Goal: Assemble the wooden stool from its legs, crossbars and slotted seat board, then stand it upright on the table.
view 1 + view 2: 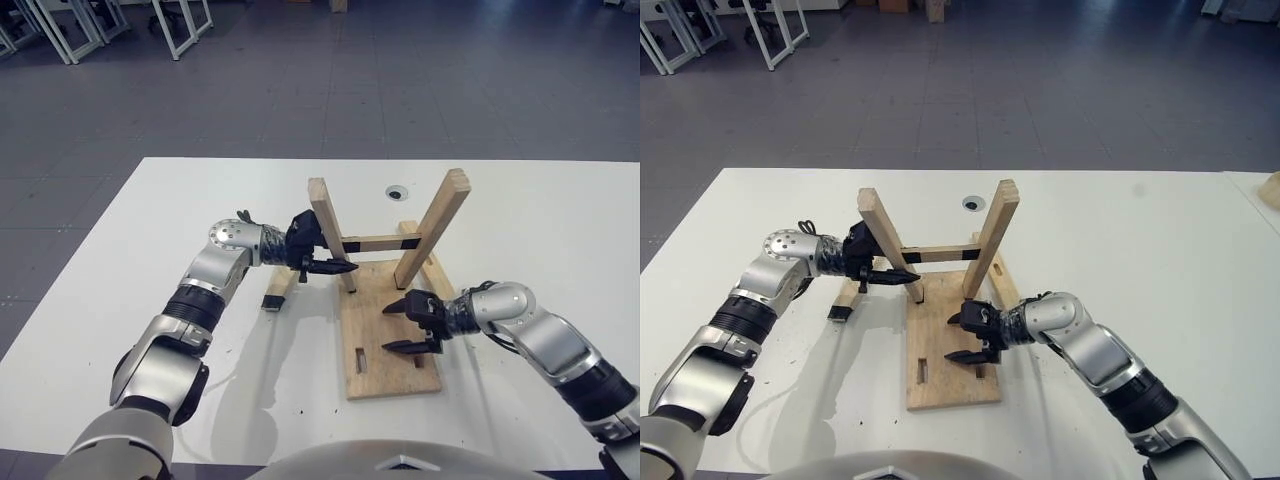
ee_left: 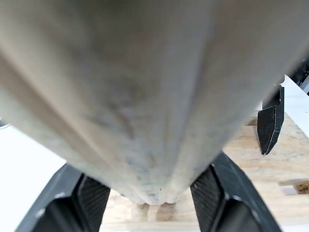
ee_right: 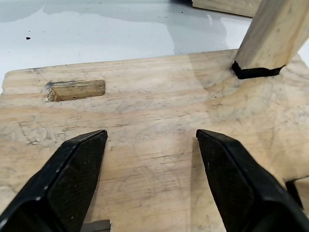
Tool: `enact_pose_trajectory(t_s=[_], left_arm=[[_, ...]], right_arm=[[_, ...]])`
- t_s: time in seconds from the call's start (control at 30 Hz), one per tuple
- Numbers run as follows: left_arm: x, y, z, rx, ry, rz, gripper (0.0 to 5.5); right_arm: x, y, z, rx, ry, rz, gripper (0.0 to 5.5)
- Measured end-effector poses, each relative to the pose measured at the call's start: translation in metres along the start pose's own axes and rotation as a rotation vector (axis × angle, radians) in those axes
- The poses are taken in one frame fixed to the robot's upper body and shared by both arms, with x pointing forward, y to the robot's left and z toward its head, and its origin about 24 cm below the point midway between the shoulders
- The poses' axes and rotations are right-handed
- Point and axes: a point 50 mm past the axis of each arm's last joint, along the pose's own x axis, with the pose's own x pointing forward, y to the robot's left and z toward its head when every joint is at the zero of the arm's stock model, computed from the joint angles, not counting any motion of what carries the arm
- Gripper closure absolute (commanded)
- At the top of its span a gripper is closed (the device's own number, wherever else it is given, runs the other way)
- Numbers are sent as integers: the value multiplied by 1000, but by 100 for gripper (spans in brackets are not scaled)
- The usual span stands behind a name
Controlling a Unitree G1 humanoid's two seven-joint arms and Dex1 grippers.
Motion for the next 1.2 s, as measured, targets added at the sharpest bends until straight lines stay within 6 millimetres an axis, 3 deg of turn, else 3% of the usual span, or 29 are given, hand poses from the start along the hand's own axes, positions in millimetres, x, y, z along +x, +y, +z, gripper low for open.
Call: enact_pose_trajectory(t_s=[0.07, 0.27, 0.37, 0.47, 0.57, 0.63, 0.73, 0.8, 0.93, 1.1, 1.2], left_arm=[[4, -6, -22, -74, 68, 9, 260], [-2, -2, -16, -60, 66, 41, 171], [-18, -3, -7, -53, 111, -4, 115], [-44, -8, 5, -62, 196, -72, 98], [-76, -10, 22, -117, 187, -44, 98], [-89, 5, 43, -143, 21, 170, 119], [-100, 38, 103, -161, -322, 546, 172], [-86, 43, 136, -240, -502, 674, 206], [-13, 23, 188, -381, -655, 529, 206], [12, 23, 185, -409, -535, 591, 206], [2, 30, 191, -374, -596, 647, 206]], right_arm=[[0, 1, 1, -30, -12, -1, 205], [4, 11, -2, -24, -29, -49, 205], [9, 11, -1, -6, -55, -73, 205], [14, 8, -1, 21, -80, -109, 205], [18, 6, -1, 36, -94, -142, 205], [18, 6, 1, 32, -100, -151, 205], [17, 8, 3, 32, -115, -157, 205], [16, 12, 0, 52, -119, -181, 205], [16, 15, -3, 70, -115, -189, 205], [17, 15, -3, 68, -110, -192, 205], [17, 15, -3, 73, -109, -194, 205]])
